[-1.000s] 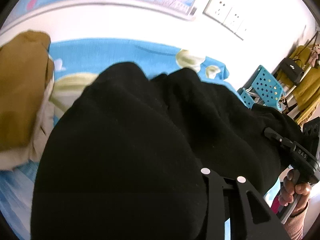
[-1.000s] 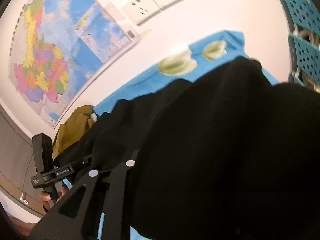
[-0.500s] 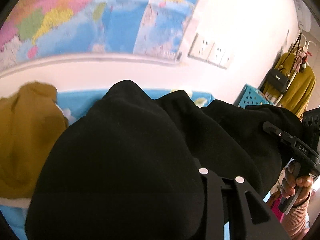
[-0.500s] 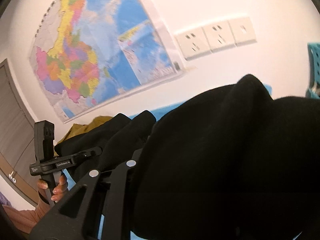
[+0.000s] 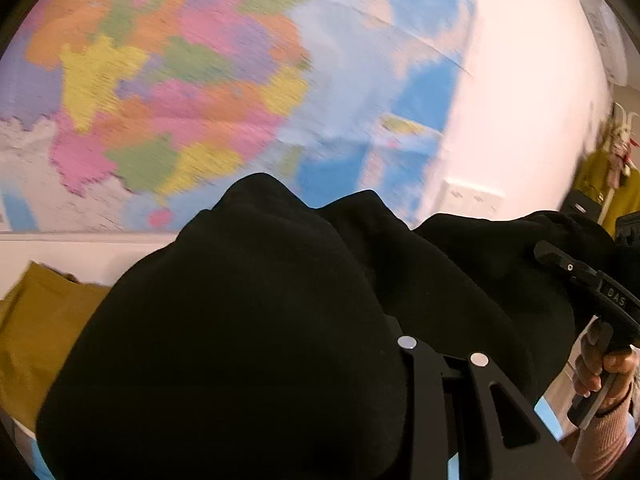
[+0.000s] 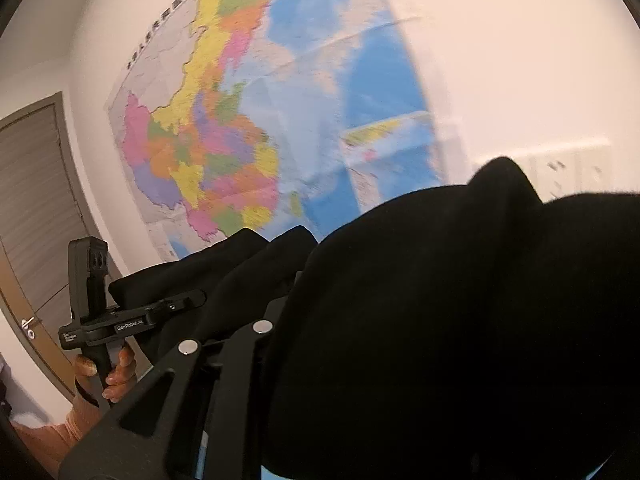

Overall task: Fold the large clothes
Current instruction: 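Carry the black jacket with both grippers over the stack of folded clothes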

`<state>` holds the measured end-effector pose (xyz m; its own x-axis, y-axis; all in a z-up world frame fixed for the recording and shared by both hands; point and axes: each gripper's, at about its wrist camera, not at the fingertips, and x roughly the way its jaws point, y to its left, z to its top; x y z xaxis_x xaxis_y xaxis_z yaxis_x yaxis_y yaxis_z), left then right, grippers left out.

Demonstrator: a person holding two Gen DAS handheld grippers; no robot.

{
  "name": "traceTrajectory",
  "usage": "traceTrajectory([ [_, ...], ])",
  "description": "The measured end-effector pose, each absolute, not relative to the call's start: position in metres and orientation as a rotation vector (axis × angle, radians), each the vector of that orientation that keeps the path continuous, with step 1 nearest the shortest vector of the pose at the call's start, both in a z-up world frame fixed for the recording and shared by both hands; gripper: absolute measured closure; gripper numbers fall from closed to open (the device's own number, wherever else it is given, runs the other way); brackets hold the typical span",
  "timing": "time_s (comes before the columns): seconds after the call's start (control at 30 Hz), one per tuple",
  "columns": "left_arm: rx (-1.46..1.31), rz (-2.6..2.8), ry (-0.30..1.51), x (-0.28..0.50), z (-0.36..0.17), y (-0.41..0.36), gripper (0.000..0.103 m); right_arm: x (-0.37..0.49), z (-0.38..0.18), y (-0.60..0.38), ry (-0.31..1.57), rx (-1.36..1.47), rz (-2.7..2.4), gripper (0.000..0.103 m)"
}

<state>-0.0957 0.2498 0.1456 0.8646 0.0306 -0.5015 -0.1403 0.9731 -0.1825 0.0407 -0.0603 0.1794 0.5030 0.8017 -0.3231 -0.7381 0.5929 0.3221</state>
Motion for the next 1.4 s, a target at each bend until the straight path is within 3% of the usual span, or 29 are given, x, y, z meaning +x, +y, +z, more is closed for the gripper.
traceTrajectory([
  [0.4, -0.230, 0.319, 0.448, -0.118, 0.181, 0.347, 0.072, 0.055, 0.210, 0.060, 0.450, 0.121, 1.083, 0.086],
  [1.07, -0.262, 0.689, 0.354, -0.154, 0.201, 0.522, 0.072, 0.038, 0.194, 0.246, 0.426, 0.077, 1.283, 0.086],
  [1.17, -0.279, 0.742, 0.335, -0.171, 0.184, 0.552, 0.072, 0.022, 0.158, 0.272, 0.478, 0.032, 1.331, 0.086],
  [1.33, -0.394, 0.844, 0.487, -0.191, 0.080, 0.597, 0.072, 0.004, 0.060, 0.305, 0.775, -0.097, 1.393, 0.083],
  [1.4, -0.481, 0.849, 0.537, -0.200, 0.045, 0.609, 0.070, 0.000, 0.033, 0.297, 0.860, -0.091, 1.405, 0.075],
])
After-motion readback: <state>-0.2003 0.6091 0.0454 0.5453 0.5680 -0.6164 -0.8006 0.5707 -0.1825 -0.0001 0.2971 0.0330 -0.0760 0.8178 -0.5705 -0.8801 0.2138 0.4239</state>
